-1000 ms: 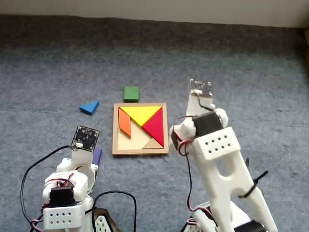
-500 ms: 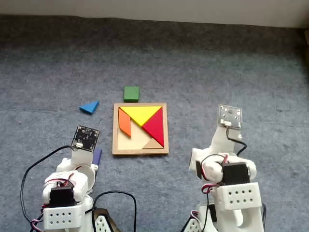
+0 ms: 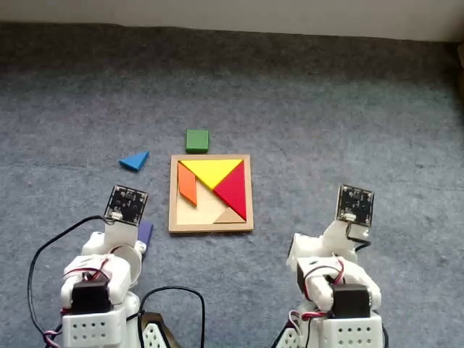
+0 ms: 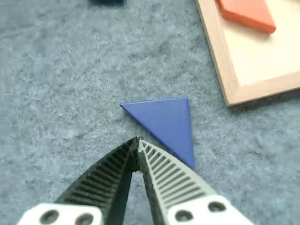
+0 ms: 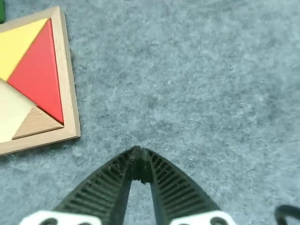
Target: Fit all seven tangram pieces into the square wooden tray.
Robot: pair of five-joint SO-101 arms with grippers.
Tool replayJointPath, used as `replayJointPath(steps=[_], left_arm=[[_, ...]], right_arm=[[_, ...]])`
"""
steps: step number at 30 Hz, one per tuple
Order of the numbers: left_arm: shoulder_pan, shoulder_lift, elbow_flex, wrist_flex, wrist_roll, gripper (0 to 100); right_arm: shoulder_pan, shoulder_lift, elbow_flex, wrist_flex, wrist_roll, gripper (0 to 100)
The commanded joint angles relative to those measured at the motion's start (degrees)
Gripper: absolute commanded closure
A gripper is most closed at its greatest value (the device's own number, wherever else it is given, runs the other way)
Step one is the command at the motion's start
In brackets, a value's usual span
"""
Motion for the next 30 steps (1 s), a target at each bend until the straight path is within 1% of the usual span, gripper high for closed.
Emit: replayJointPath(steps=[1, 3, 4, 5, 12, 15, 17, 19, 23, 26, 28, 30], left_arm=[[-0.5, -1.5, -8.7, 0.1, -5.2, 99], [-0.5, -1.5, -11.9, 0.1, -13.7, 99], [-0.5, -1.5, -13.4, 0.2, -16.8, 99], [-0.5, -1.5, -14.8, 0.2, -18.0, 99], [-0.5, -0.9, -24.0, 0.2, -18.1, 99], [-0.5, 1.2, -27.6, 0.3, -18.1, 99], [-0.5, 6.3, -31.0, 0.3, -18.1, 99], [-0.3, 13.8, -35.2, 0.2, -18.1, 99], [-0.1, 30.6, -43.9, 0.4, -18.0, 98], [0.0, 42.3, -48.8, 0.2, -17.9, 89], [1.5, 49.5, -51.6, 0.2, -17.8, 81], [3.6, 56.2, -54.3, 0.2, -15.1, 77]], right_arm=[[0.7, -7.0, 2.6, -1.0, 0.7, 99.5], [0.7, -10.7, 5.9, -1.0, 0.4, 99.5], [0.7, -11.3, 7.3, -1.0, 0.4, 99.5], [0.7, -11.0, 8.3, -1.0, 0.4, 99.5], [0.7, -10.8, 12.4, -1.1, 0.4, 99.5], [0.6, -10.8, 16.0, -3.6, 0.4, 99.5], [0.6, -10.6, 19.7, -6.5, 0.4, 99.5], [0.7, -10.7, 22.3, -6.5, 0.4, 99.5], [0.7, -10.7, 21.8, -6.5, 0.5, 99.5], [0.7, -10.7, 21.8, -6.5, 0.5, 99.5], [0.7, -10.7, 21.8, -6.5, 0.5, 99.5], [0.7, -10.7, 21.8, -6.5, 0.5, 99.5]])
